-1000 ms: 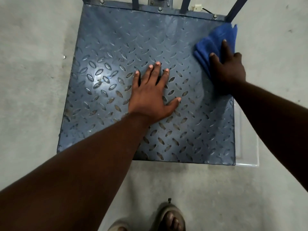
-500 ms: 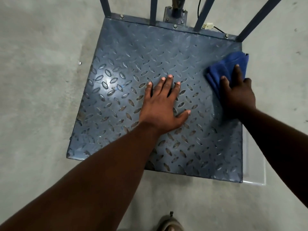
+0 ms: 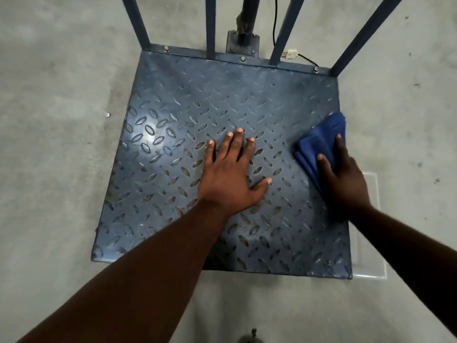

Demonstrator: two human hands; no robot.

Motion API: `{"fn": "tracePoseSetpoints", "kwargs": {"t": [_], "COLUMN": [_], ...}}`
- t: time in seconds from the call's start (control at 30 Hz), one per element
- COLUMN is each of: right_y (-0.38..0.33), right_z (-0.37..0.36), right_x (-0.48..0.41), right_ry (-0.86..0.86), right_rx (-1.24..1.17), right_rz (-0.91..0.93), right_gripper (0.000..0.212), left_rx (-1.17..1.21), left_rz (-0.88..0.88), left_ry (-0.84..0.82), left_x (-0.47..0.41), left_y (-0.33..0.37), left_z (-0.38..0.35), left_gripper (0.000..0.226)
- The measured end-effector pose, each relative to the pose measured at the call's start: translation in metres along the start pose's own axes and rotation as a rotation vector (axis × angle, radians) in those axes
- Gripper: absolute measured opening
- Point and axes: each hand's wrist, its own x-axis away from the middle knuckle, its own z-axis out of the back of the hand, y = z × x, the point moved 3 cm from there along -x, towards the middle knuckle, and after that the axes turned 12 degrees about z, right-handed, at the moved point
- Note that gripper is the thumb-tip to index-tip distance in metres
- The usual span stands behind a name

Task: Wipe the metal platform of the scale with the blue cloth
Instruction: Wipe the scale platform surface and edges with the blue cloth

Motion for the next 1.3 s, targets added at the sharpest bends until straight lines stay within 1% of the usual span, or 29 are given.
{"fn": "tracePoseSetpoints", "kwargs": {"t": [0.07,0.17,0.27,0.47,0.53,0.6,0.67,0.73,0.87,1.0,1.07,1.13,1.2,1.27,1.3], "right_y": [0.002,-0.003,-0.005,-0.015,-0.020,-0.022,-0.016,-0.010,-0.005,0.002,0.006,0.013,0.021,0.022,0.017], "right_z": [0.000,0.004,0.008,0.013,0.019,0.019,0.015,0.008,0.006,0.002,0.002,0.002,0.001,-0.001,0.000], "right_x": [0.020,0.016,-0.024,-0.147,-0.170,-0.173,-0.159,-0.135,-0.070,0.028,0.077,0.110,0.123,0.120,0.115], "right_ry": [-0.016,-0.021,-0.023,-0.053,-0.080,-0.085,-0.036,0.010,-0.001,-0.025,-0.067,-0.146,-0.204,-0.223,-0.251], "right_rx": [-0.021,-0.049,-0.078,-0.055,-0.019,0.002,-0.019,-0.034,-0.052,-0.065,-0.034,0.026,0.118,0.259,0.314], "right_rz": [0.015,0.034,0.050,0.056,0.101,0.162,0.155,0.109,0.076,0.091,0.149,0.222,0.328,0.519,0.565], "right_gripper": [0.070,0.073,0.074,0.076,0.072,0.067,0.061,0.060,0.063,0.065,0.067,0.067,0.067,0.062,0.064], "left_rx": [-0.002,-0.016,-0.004,0.025,0.025,0.022,0.025,0.018,0.000,-0.045,-0.057,-0.060,-0.076,-0.076,-0.075], "left_rz": [-0.001,-0.002,0.004,-0.006,-0.006,-0.005,-0.008,-0.007,-0.007,0.001,-0.004,-0.008,-0.012,-0.013,-0.015], "left_ry": [0.008,-0.002,-0.004,0.040,0.051,0.056,0.048,0.033,0.012,-0.012,-0.021,-0.027,-0.035,-0.048,-0.055], "left_x": [0.000,0.000,0.001,0.000,0.001,0.000,0.000,0.000,0.000,-0.001,-0.001,0.000,0.001,0.002,0.003], "left_y": [0.001,0.001,0.001,0.001,0.000,-0.001,-0.001,-0.001,-0.001,0.000,0.000,0.000,0.001,0.002,0.002], "left_z": [0.000,0.001,0.002,0.000,-0.001,-0.001,-0.001,-0.001,0.000,0.001,0.002,0.002,0.003,0.005,0.006], "left_gripper": [0.101,0.101,0.101,0.099,0.099,0.099,0.100,0.100,0.101,0.103,0.103,0.103,0.103,0.102,0.101]}}
